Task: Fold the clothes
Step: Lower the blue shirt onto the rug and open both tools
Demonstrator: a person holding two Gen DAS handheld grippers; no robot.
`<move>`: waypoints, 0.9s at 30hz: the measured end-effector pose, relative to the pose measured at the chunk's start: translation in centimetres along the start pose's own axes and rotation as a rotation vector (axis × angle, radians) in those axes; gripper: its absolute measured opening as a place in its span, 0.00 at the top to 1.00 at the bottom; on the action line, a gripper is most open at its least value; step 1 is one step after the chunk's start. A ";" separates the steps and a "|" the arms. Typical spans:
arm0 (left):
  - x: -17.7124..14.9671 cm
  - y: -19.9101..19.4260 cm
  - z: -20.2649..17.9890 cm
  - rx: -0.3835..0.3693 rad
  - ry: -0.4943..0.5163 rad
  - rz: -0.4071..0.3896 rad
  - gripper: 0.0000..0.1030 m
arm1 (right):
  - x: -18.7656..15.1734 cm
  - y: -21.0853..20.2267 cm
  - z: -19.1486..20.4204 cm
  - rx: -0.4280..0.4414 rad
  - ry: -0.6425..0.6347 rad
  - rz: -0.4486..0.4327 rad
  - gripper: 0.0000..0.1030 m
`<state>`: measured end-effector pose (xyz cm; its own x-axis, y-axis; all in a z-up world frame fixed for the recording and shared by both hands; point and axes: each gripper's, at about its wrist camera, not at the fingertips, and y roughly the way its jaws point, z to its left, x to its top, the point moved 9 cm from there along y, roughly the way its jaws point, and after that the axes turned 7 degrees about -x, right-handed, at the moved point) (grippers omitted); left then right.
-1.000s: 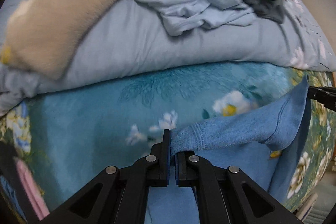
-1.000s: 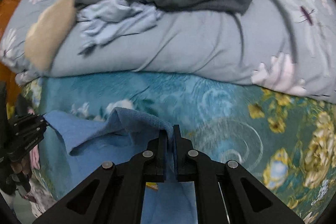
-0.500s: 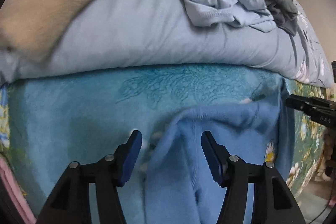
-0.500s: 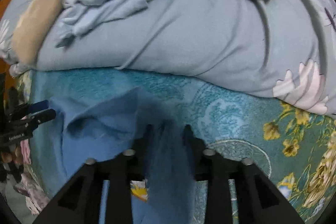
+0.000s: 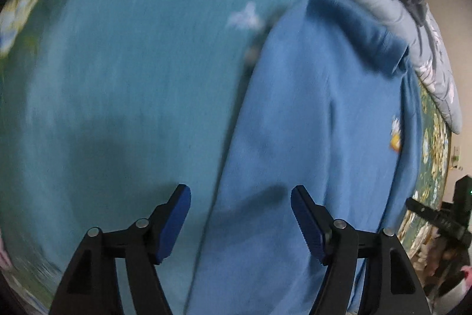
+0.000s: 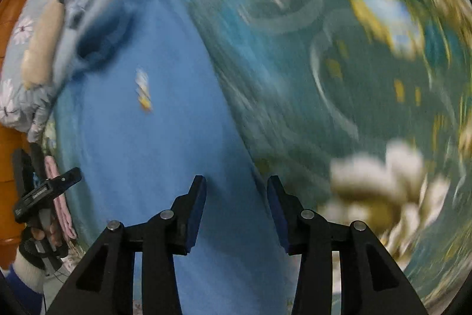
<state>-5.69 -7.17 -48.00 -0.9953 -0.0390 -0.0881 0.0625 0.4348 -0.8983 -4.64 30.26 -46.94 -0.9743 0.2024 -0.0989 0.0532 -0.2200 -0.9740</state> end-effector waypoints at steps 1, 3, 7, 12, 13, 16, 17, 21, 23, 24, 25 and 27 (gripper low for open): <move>-0.6 0.1 0.2 -0.007 -0.005 0.004 0.28 | -0.7 0.4 -0.3 0.000 0.013 0.003 0.57; -1.3 0.0 0.2 -0.026 -0.005 -0.003 0.30 | -1.5 0.5 -0.5 0.015 0.038 0.001 0.57; -2.0 -0.4 0.0 -0.050 -0.016 -0.001 0.49 | -2.3 0.3 0.2 0.049 0.048 0.012 0.80; -2.9 -1.0 -0.2 -0.033 -0.022 0.004 0.87 | -3.0 -1.4 1.2 0.043 0.031 -0.005 0.94; -3.0 -1.2 -0.2 -0.033 -0.029 0.000 0.90 | -3.1 -1.9 1.3 0.045 0.034 -0.010 0.94; -3.1 -2.3 -0.3 -0.021 -0.048 -0.032 0.97 | -3.0 -3.1 1.5 0.047 0.030 -0.024 0.95; -3.0 -2.7 -0.4 -0.008 -0.045 -0.043 0.97 | -2.9 -3.4 1.4 0.040 0.026 -0.030 0.95; -2.4 -4.7 -0.8 0.033 -0.024 -0.092 0.97 | -1.8 -4.7 0.0 -0.028 0.009 -0.060 0.96; -1.6 -6.1 -0.7 0.062 -0.005 -0.119 0.98 | -0.5 -5.7 -1.6 -0.078 0.006 -0.088 0.96; -0.9 -6.9 -0.5 0.085 0.006 -0.132 0.98 | 0.3 -6.3 -2.5 -0.105 0.006 -0.102 0.96; -0.3 -7.6 -0.3 0.105 0.016 -0.144 0.98 | 1.0 -6.9 -3.3 -0.132 0.006 -0.117 0.96; 1.5 -9.4 0.6 0.173 0.043 -0.177 0.98 | 3.0 -7.8 -5.6 -0.187 0.008 -0.145 0.96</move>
<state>-7.77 -11.86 -39.95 -0.9939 -0.0612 0.0917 -0.1048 0.2643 -0.9587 -6.78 37.97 -40.79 -0.9729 0.2268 0.0443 -0.0473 -0.0080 -0.9988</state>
